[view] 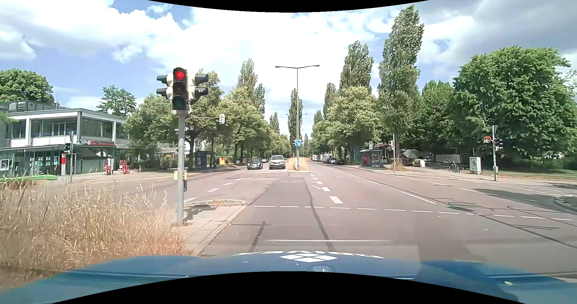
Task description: Follow the waypoints while adhering to traffic rules and regulations
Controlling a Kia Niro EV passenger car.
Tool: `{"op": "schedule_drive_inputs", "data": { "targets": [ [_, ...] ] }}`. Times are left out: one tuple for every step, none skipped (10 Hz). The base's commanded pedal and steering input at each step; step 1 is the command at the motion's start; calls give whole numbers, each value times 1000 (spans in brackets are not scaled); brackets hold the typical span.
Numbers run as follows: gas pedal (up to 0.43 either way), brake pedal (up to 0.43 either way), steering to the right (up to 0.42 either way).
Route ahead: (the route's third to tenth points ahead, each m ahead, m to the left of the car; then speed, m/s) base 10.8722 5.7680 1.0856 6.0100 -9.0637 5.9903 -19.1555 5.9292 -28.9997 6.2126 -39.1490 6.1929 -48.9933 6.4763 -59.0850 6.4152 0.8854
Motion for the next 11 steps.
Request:
{"op": "schedule_drive_inputs", "data": {
  "targets": [
    [0,152,3],
    [0,159,3],
    [0,165,3],
    [0,165,3],
    [0,165,3],
    [0,165,3],
    [0,165,3],
    [0,165,3],
    [0,165,3],
    [0,165,3],
    [0,165,3]
  ]
}}
